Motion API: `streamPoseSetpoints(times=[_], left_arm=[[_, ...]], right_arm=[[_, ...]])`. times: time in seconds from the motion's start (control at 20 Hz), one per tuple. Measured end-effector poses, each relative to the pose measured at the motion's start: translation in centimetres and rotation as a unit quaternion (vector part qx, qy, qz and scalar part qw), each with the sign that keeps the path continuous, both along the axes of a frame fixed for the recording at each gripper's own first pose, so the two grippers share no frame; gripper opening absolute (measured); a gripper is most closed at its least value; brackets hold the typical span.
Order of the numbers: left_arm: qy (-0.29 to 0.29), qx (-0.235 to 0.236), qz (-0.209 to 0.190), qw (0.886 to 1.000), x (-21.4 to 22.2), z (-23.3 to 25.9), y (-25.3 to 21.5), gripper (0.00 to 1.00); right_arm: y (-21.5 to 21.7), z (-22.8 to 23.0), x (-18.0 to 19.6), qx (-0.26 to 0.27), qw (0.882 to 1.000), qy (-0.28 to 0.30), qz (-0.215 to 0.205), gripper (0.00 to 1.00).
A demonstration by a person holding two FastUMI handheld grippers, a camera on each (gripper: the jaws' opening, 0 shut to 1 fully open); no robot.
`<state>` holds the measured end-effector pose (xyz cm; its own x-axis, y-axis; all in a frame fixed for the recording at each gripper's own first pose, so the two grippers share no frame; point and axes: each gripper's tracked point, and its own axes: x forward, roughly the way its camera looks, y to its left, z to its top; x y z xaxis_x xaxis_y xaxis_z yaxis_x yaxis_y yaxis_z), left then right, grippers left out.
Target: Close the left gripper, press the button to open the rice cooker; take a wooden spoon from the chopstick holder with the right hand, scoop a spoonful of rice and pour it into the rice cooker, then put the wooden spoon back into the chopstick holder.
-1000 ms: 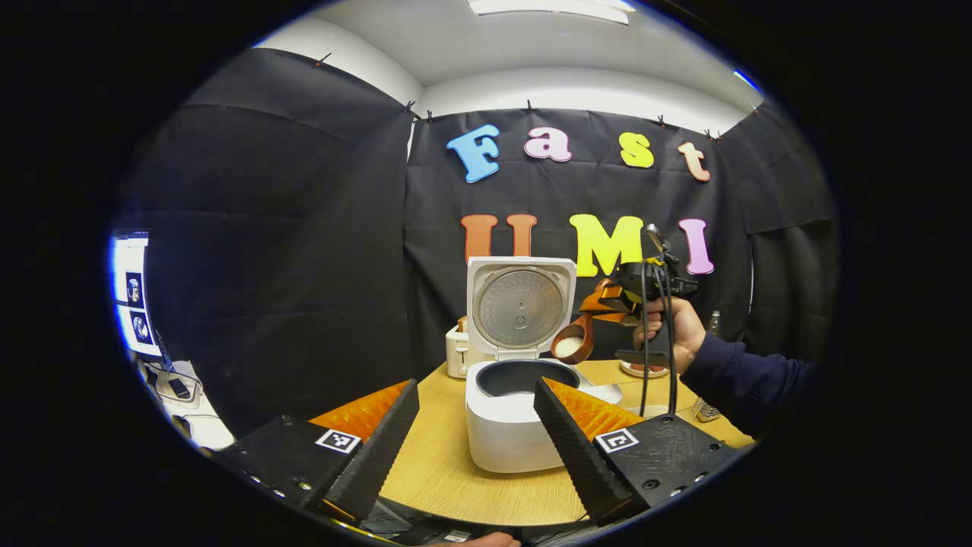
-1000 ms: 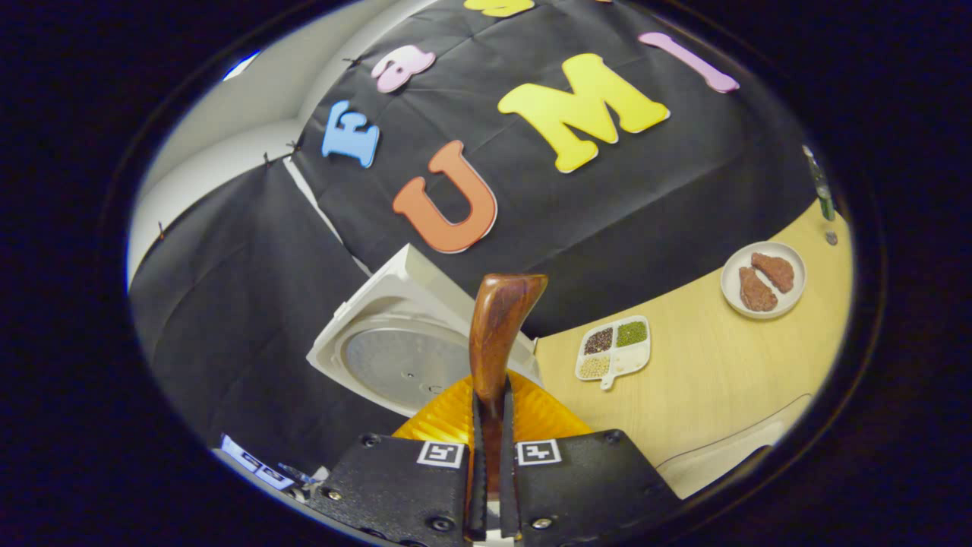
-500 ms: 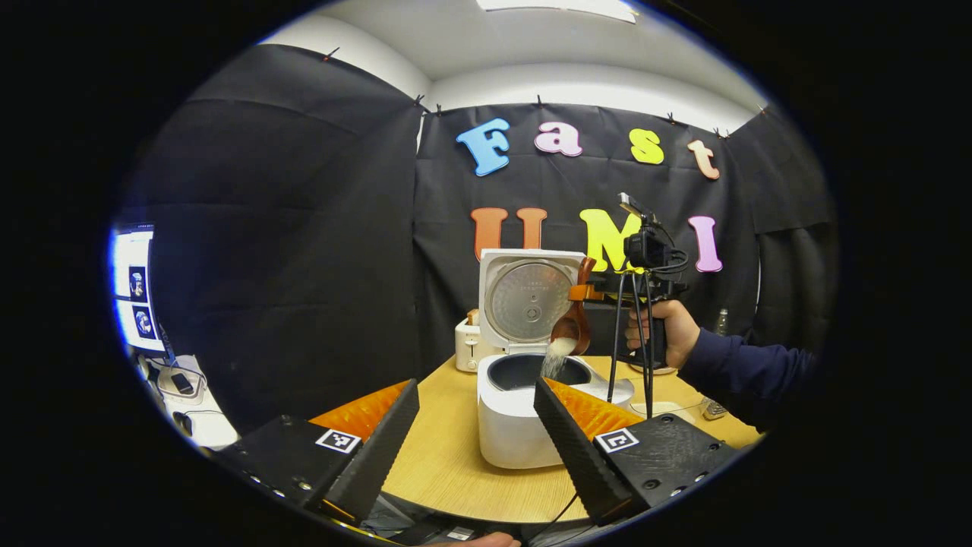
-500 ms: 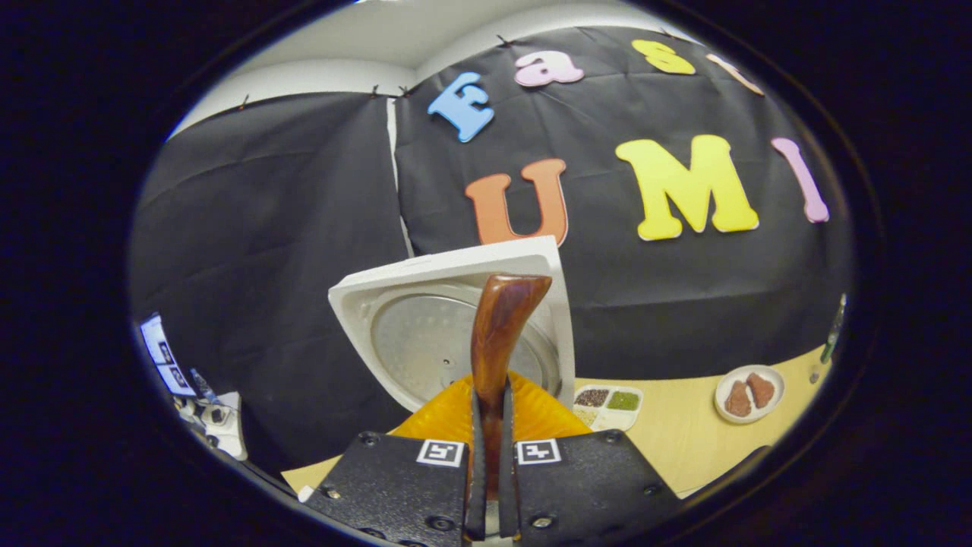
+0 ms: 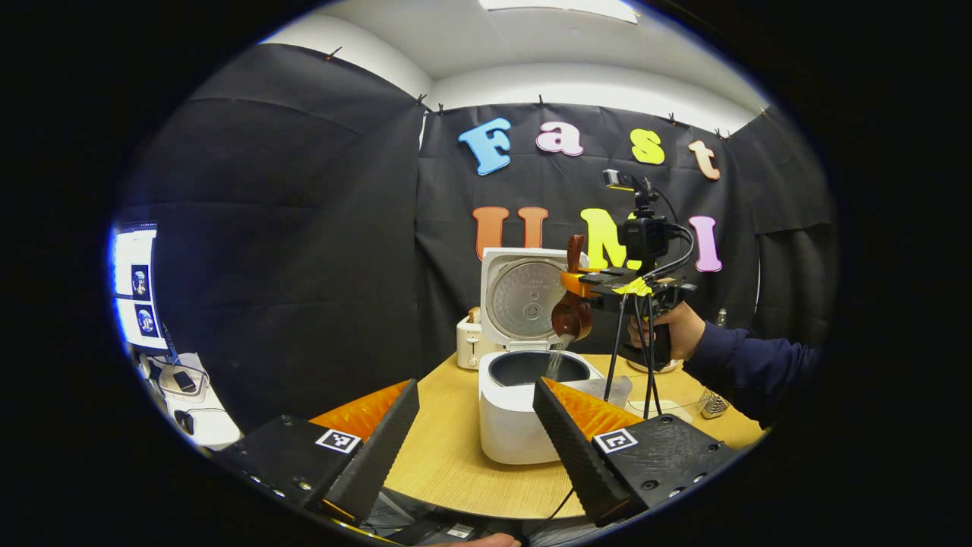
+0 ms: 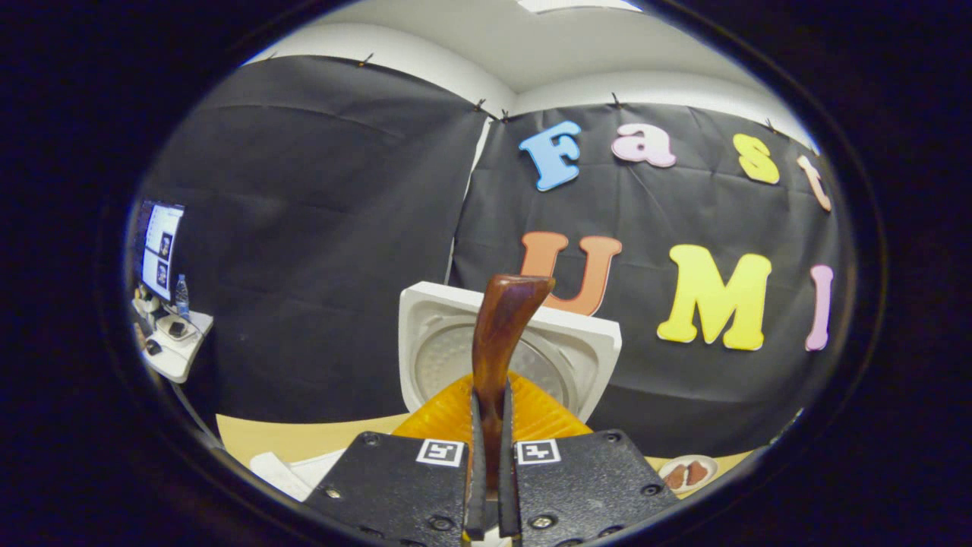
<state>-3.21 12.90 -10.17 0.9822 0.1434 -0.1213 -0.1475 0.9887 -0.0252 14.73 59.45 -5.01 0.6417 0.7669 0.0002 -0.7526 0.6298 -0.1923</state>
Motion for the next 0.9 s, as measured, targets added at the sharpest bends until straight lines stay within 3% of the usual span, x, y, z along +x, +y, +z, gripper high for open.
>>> streamPoseSetpoints(times=[0.2, 0.35, 0.7, 0.9], left_arm=[[0.003, 0.002, -0.005, 1.0, -0.7, 0.1, -1.0, 0.96], [0.003, 0.006, -0.012, 1.0, -0.6, 0.5, -2.1, 0.96], [-0.007, -0.006, -0.038, 0.999, 1.2, 1.0, -5.2, 0.96], [-0.012, -0.01, -0.053, 0.998, 2.8, 0.9, -7.2, 0.96]], right_arm=[[-1.1, 1.0, -1.1, -0.006, 0.999, -0.037, -0.02, 0.12], [-2.6, 1.2, -1.0, 0.007, 0.999, -0.02, -0.027, 0.12], [-13.0, 2.0, 0.1, 0.055, 0.995, 0.046, -0.072, 0.13], [-20.3, 2.2, 1.9, 0.076, 0.987, 0.069, -0.127, 0.13]])
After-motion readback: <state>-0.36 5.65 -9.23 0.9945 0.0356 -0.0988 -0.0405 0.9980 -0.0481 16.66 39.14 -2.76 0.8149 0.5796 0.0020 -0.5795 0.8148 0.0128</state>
